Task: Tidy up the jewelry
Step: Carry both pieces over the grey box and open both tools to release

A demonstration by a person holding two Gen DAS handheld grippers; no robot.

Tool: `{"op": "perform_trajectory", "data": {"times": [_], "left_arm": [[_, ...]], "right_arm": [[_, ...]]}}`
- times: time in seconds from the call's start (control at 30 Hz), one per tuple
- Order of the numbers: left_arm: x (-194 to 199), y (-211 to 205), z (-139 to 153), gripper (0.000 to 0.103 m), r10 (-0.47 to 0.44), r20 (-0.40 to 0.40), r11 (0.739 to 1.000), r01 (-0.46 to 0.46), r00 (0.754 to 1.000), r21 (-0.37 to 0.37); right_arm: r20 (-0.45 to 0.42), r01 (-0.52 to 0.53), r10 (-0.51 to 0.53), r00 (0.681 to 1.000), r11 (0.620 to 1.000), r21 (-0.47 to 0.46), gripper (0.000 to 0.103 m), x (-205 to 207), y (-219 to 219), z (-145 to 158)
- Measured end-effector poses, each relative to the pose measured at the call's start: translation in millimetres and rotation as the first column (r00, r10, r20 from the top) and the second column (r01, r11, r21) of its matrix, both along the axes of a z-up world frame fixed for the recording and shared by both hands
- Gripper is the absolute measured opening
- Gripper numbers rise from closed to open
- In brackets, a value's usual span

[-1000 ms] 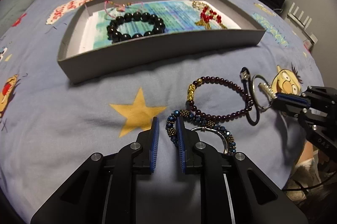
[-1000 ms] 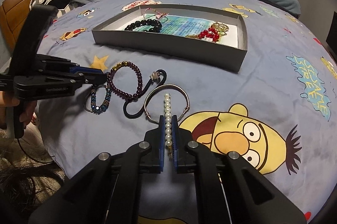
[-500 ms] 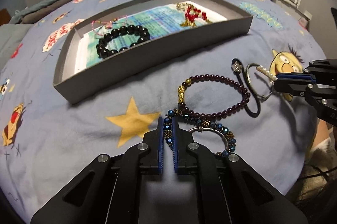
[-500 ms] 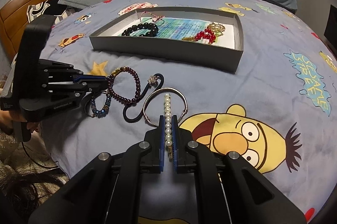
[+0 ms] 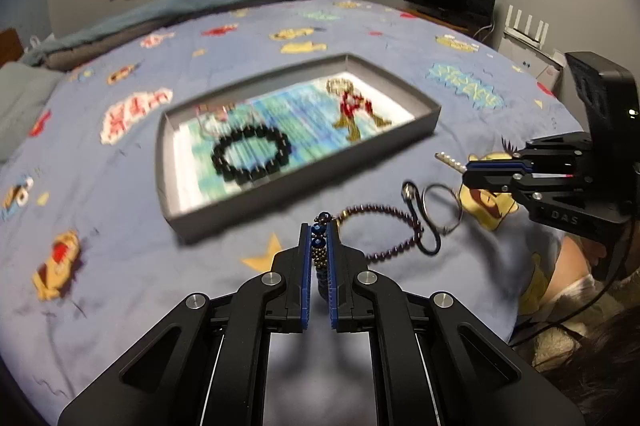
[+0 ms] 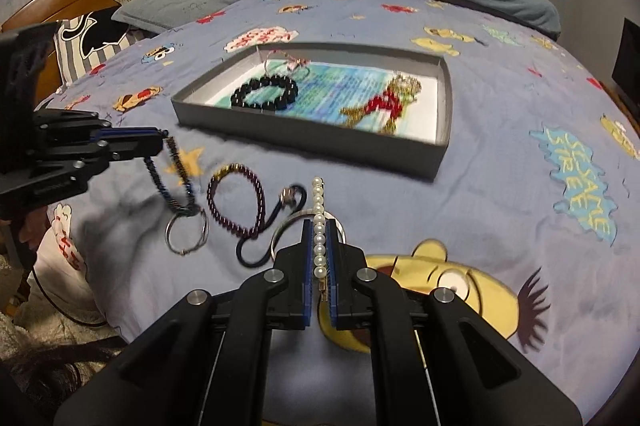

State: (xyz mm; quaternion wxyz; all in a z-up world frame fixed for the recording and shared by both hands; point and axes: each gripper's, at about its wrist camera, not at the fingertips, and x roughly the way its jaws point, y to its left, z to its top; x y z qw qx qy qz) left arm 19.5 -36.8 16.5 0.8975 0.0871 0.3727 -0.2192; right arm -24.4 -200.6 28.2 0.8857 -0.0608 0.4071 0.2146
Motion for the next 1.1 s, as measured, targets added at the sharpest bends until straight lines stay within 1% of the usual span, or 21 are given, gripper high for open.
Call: {"op": "perform_trajectory", "data": {"times": [0.17, 0.23, 0.37, 0.47, 0.57, 0.7, 0.77, 0.9, 1.0, 1.1], "left_arm": [[12, 10, 18, 0.008, 0.021, 0.038, 1.000, -0.022, 0.999, 0.002], [20, 15, 26, 0.008, 0.031, 0.052, 1.000, -0.031, 0.998, -0.005], [40, 20, 41, 0.008, 0.045, 0.083, 0.999, -0.045, 0.996, 0.003], [61, 26, 47, 0.008, 0.059, 0.082, 0.998, -0.059, 0.995, 0.000], [88, 34, 50, 0.008, 0.093, 0.078, 0.996, -0.093, 0.993, 0.004], [115, 41, 43, 0.008, 0.111, 0.051, 0.994, -0.112, 0.993, 0.004], [125, 44, 36, 0.008, 0.109, 0.034, 0.994, -0.110, 0.993, 0.011], [148, 51, 14, 0.008, 0.114, -0.027, 0.993, -0.114, 0.993, 0.018], [160, 51, 6, 0.008, 0.121, -0.030, 0.992, -0.119, 0.992, 0.044], [173, 50, -2, 0.008, 0.118, -0.029, 0.991, -0.116, 0.993, 0.071]], "right_arm": [[0.038, 0.001, -0.001, 0.999, 1.000, 0.004, 0.006, 16, 2, 17], [0.063, -0.001, 0.001, 0.998, 1.000, 0.004, 0.006, 26, 4, 27], [0.083, 0.004, -0.005, 0.997, 1.000, 0.014, 0.006, 47, 7, 40], [0.090, 0.013, -0.015, 0.996, 1.000, 0.024, 0.006, 71, 10, 46], [0.079, 0.028, -0.029, 0.996, 1.000, 0.015, 0.006, 95, 15, 44], [0.054, 0.044, -0.043, 0.998, 0.999, -0.012, 0.006, 122, 24, 34], [0.032, 0.046, -0.046, 0.998, 0.999, -0.025, 0.006, 135, 31, 25], [-0.029, 0.041, -0.043, 0.999, 0.998, -0.052, 0.006, 159, 45, 8], [-0.079, 0.043, -0.048, 0.996, 0.997, -0.060, 0.006, 176, 52, -3], [-0.108, 0.049, -0.058, 0.992, 0.996, -0.080, 0.006, 191, 59, -11]]}}
